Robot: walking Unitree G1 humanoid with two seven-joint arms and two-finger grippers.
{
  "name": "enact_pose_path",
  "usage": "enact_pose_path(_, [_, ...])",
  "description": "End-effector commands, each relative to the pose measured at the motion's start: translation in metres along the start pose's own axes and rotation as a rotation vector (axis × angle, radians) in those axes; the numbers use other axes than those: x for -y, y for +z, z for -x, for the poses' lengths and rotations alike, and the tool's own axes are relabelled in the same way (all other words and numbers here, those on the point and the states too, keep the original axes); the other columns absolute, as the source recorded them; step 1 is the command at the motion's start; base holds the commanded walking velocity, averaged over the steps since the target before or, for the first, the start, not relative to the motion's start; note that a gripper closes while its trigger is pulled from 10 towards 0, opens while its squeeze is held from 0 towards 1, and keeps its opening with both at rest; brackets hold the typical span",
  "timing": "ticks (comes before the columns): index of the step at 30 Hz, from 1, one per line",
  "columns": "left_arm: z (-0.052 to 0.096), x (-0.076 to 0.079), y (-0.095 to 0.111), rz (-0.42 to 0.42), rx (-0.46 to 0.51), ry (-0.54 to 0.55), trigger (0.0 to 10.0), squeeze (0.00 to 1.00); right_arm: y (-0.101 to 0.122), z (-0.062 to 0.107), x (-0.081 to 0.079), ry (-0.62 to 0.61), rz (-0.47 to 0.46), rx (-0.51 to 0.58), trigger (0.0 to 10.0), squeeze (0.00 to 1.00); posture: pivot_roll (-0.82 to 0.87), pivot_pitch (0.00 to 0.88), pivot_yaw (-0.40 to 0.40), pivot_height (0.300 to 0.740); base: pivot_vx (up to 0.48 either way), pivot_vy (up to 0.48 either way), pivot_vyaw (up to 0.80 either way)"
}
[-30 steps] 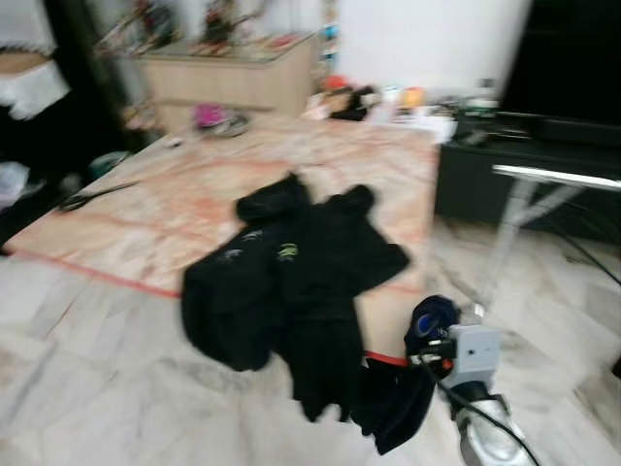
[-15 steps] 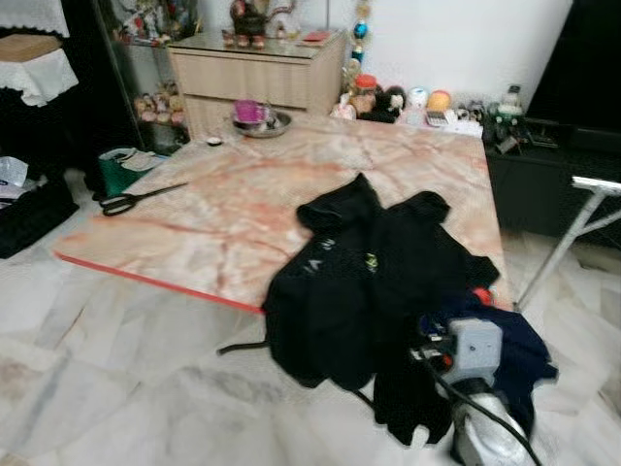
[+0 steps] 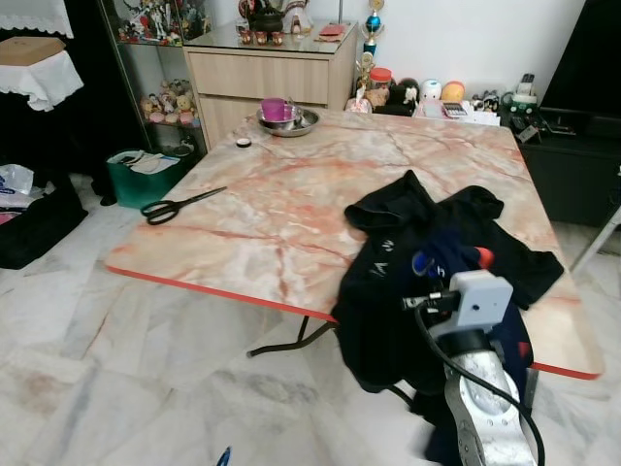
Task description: Hang hanger
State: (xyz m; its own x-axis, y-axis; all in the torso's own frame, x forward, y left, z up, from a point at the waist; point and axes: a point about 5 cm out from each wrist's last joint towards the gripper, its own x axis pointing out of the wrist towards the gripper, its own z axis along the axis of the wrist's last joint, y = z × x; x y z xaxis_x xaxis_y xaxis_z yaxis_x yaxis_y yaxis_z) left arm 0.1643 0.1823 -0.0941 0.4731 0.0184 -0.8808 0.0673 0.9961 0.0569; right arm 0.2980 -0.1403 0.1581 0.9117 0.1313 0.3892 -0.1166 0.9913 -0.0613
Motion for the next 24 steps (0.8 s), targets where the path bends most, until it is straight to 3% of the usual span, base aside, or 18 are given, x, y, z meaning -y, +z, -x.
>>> enact_pose_path(1, [-0.001,0.008,0.0,-0.003,-0.016,-0.013,10.0,0.0,0.008,-0.001,0.005,-0.01,0.02,0.036,10.0,0.0,0.11,0.018,0.01,0.74,0.0,0.0,0.0])
enact_pose_path(4, [0.002,-0.007,-0.013,-0.012,-0.039,0.004,10.0,0.0,0.007,0.0,0.006,-0.018,0.024,0.031,10.0,0.0,0.11,0.02,0.009,0.74,0.0,0.0,0.0])
enact_pose_path(7, [0.003,-0.011,-0.015,-0.013,-0.036,0.016,10.0,0.0,0.009,0.0,0.007,-0.023,0.025,0.033,10.0,0.0,0.11,0.022,0.012,0.74,0.0,0.0,0.0])
enact_pose_path(18, [0.002,-0.01,-0.011,-0.042,-0.032,0.028,10.0,0.0,0.017,-0.005,0.024,-0.08,0.049,0.055,10.0,0.0,0.11,0.021,0.013,0.74,0.0,0.0,0.0])
enact_pose_path(24, [0.003,-0.009,-0.018,-0.033,-0.031,0.015,10.0,0.0,0.017,-0.006,0.022,-0.077,0.053,0.054,10.0,0.0,0.12,0.017,0.015,0.74,0.0,0.0,0.0])
